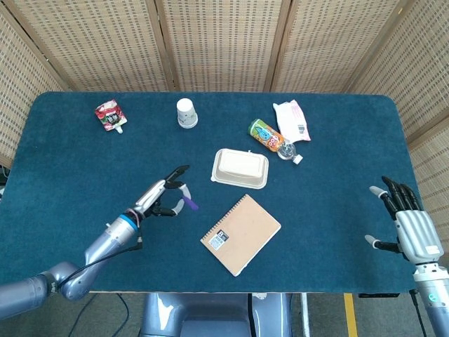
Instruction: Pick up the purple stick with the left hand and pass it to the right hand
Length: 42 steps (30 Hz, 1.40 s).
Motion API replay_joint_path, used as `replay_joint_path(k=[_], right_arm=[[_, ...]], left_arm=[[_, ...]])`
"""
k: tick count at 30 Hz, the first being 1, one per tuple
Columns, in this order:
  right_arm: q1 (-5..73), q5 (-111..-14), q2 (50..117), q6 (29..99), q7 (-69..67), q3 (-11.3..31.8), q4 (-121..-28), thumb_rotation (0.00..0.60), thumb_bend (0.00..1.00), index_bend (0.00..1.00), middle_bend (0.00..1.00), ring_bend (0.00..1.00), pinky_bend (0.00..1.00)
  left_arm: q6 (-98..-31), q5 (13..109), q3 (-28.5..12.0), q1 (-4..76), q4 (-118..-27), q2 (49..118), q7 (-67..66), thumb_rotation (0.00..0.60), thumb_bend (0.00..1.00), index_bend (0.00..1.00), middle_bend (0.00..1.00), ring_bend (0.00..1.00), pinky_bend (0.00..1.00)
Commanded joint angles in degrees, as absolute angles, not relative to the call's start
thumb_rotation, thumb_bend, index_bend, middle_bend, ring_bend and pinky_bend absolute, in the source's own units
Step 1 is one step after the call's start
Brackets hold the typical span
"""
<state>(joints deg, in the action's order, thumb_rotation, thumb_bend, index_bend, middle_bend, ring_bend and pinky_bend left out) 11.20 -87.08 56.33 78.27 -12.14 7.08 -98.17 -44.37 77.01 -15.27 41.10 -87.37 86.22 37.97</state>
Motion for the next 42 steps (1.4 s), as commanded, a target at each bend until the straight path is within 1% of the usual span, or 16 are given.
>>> replay_joint_path(k=[1, 5, 10, 14, 17, 24, 28, 36, 42], right_arm=[[15.13, -89.41, 52.04, 74.70, -20.19, 8.87, -100.58, 0.600, 0.00, 0.25, 0.00, 0.00, 0.00], [17.06, -89.78, 50.47, 72.42, -22.97, 9.34, -102.04, 0.600, 0.01, 0.32, 0.00, 0.00, 0.00], [20.54, -89.91, 49.15, 68.11, -25.68, 9.92, -105.20, 0.600, 0.16, 0.38, 0.00, 0.00, 0.00], [23.39, -89.73, 49.54, 65.35, -24.46, 10.77, -107.39, 0.600, 0.23, 0.41, 0.00, 0.00, 0.00], [25.82, -88.16, 51.22, 63.43, -20.43, 11.89, -109.15, 0.600, 0.24, 0.43, 0.00, 0.00, 0.00], [28.98, -85.56, 53.61, 61.57, -14.00, 13.25, -112.03, 0.600, 0.27, 0.46, 0.00, 0.00, 0.00], [30.29, -84.23, 54.39, 60.66, -11.36, 13.78, -113.09, 0.600, 0.30, 0.48, 0.00, 0.00, 0.00], [32.36, -80.90, 55.67, 59.27, -7.24, 14.66, -115.15, 0.600, 0.34, 0.49, 0.00, 0.00, 0.00], [33.81, -78.65, 56.90, 58.27, -4.33, 14.74, -116.51, 0.600, 0.35, 0.49, 0.00, 0.00, 0.00]], left_arm=[[-42.71, 73.17, -17.76, 44.29, -87.08, 90.48, 37.59, 0.600, 0.58, 0.71, 0.00, 0.00, 0.00], [-42.92, 70.60, -18.93, 45.48, -86.75, 92.67, 36.25, 0.600, 0.58, 0.72, 0.00, 0.00, 0.00], [-42.87, 66.76, -20.60, 47.32, -86.94, 95.12, 33.97, 0.600, 0.58, 0.72, 0.00, 0.00, 0.00], [-42.45, 64.17, -21.74, 48.71, -87.75, 96.20, 32.27, 0.600, 0.58, 0.72, 0.00, 0.00, 0.00], [-41.95, 61.32, -22.52, 50.08, -88.93, 96.84, 30.01, 0.600, 0.58, 0.72, 0.00, 0.00, 0.00], [-42.23, 56.20, -23.24, 51.72, -90.23, 98.15, 26.23, 0.600, 0.58, 0.72, 0.00, 0.00, 0.00], [-42.38, 54.66, -23.52, 52.46, -90.35, 98.87, 24.95, 0.600, 0.58, 0.72, 0.00, 0.00, 0.00], [-42.22, 52.23, -24.03, 53.87, -89.99, 100.29, 23.14, 0.600, 0.58, 0.72, 0.00, 0.00, 0.00], [-42.24, 50.67, -24.35, 54.48, -89.16, 101.50, 22.47, 0.600, 0.58, 0.72, 0.00, 0.00, 0.00]])
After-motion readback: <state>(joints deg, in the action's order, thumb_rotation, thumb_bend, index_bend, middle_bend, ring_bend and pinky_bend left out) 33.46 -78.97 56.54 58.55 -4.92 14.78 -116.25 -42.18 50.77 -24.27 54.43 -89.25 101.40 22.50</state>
